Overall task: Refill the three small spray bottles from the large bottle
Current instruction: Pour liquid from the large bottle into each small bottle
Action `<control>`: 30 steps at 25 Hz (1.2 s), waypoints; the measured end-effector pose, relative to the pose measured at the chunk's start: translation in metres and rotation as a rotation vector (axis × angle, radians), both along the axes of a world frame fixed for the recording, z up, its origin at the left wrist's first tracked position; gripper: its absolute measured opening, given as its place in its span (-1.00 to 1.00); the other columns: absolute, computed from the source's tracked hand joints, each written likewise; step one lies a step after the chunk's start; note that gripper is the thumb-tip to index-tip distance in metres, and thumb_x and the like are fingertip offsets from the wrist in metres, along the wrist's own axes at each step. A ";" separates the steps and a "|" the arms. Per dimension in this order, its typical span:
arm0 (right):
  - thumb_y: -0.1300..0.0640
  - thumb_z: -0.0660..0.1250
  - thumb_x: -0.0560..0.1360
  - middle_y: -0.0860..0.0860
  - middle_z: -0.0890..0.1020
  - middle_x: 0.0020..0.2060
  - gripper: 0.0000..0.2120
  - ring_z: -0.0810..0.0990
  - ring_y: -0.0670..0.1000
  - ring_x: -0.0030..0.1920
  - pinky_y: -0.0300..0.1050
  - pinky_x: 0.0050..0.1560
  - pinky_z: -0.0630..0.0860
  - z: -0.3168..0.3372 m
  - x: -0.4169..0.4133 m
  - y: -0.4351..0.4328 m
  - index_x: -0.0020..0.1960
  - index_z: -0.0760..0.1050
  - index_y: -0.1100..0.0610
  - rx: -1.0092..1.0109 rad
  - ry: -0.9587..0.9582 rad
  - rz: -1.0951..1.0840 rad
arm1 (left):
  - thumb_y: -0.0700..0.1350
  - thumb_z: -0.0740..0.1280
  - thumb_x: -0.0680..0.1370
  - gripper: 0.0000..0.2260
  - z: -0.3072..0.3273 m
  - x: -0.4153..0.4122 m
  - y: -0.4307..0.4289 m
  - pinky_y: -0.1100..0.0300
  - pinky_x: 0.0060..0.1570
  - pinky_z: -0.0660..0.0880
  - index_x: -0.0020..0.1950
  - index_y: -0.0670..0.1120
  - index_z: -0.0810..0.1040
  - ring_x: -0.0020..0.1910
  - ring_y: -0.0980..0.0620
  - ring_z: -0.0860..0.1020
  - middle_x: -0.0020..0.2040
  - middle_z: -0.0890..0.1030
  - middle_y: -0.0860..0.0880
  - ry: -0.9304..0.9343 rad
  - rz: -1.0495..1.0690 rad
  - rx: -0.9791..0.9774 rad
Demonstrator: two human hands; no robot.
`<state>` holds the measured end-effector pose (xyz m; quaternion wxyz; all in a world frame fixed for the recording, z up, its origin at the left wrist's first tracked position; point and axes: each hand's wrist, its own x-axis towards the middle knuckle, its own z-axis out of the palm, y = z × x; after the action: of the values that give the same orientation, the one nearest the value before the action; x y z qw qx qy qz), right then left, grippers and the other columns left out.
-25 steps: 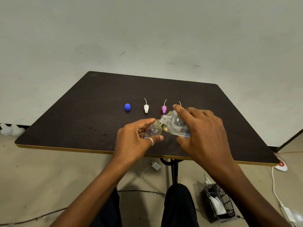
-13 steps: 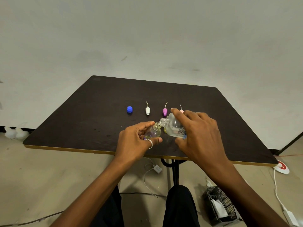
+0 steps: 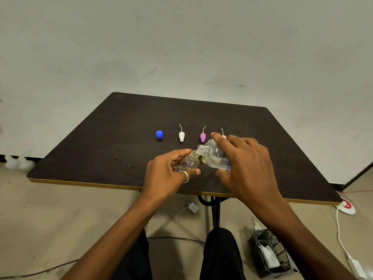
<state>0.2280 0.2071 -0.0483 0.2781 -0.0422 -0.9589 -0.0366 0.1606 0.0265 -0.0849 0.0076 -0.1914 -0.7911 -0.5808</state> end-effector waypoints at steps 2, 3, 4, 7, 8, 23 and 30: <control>-0.05 0.63 0.20 0.10 0.61 0.17 -0.14 0.57 0.23 0.15 0.21 0.10 0.51 0.000 0.000 0.000 0.43 0.36 -0.04 0.002 0.004 0.005 | -0.08 0.63 0.32 -0.44 0.000 0.000 0.000 0.43 0.06 0.54 0.30 0.03 0.59 0.03 0.37 0.61 0.12 0.69 0.11 0.005 0.002 -0.001; -0.05 0.62 0.20 0.10 0.61 0.18 -0.14 0.57 0.22 0.15 0.21 0.10 0.51 0.000 0.000 0.000 0.43 0.35 -0.04 0.000 0.002 0.005 | -0.08 0.62 0.32 -0.44 0.001 0.000 -0.001 0.43 0.06 0.54 0.30 0.03 0.59 0.04 0.36 0.61 0.12 0.69 0.11 0.006 0.000 -0.002; -0.05 0.62 0.21 0.10 0.61 0.18 -0.15 0.57 0.22 0.15 0.21 0.11 0.51 0.000 -0.001 -0.001 0.43 0.35 -0.04 -0.002 0.000 0.003 | -0.08 0.62 0.32 -0.44 0.001 0.000 -0.001 0.42 0.07 0.54 0.30 0.02 0.58 0.04 0.35 0.61 0.13 0.68 0.11 0.007 -0.002 -0.002; -0.05 0.62 0.20 0.09 0.61 0.17 -0.15 0.57 0.22 0.14 0.20 0.10 0.51 0.000 0.000 -0.001 0.42 0.36 -0.04 0.005 0.004 -0.001 | -0.08 0.62 0.33 -0.44 0.001 0.001 -0.001 0.40 0.08 0.54 0.31 0.01 0.58 0.06 0.31 0.62 0.14 0.69 0.09 0.003 -0.004 0.002; -0.05 0.63 0.20 0.09 0.62 0.16 -0.15 0.58 0.22 0.13 0.20 0.09 0.51 0.000 0.000 -0.001 0.42 0.36 -0.04 0.007 0.007 -0.001 | -0.09 0.62 0.33 -0.44 0.001 0.001 -0.002 0.42 0.07 0.54 0.31 0.01 0.58 0.06 0.32 0.62 0.13 0.69 0.10 0.002 -0.005 0.006; -0.03 0.59 0.25 0.07 0.59 0.19 -0.17 0.55 0.19 0.16 0.17 0.11 0.48 0.003 0.002 -0.003 0.44 0.31 -0.06 0.004 -0.022 -0.014 | -0.09 0.64 0.31 -0.46 0.000 0.002 -0.001 0.48 0.03 0.51 0.26 0.03 0.62 0.00 0.38 0.62 0.05 0.70 0.15 -0.005 -0.010 0.032; -0.04 0.56 0.28 0.06 0.57 0.21 -0.17 0.53 0.19 0.18 0.17 0.14 0.47 0.005 0.002 -0.003 0.45 0.24 -0.09 -0.003 -0.055 -0.014 | -0.13 0.63 0.31 -0.47 0.000 0.003 -0.001 0.46 0.04 0.52 0.26 -0.01 0.62 -0.01 0.37 0.63 0.04 0.70 0.14 -0.015 -0.014 0.051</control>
<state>0.2296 0.2038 -0.0435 0.2514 -0.0484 -0.9659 -0.0382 0.1636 0.0257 -0.0847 0.0025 -0.1922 -0.7747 -0.6025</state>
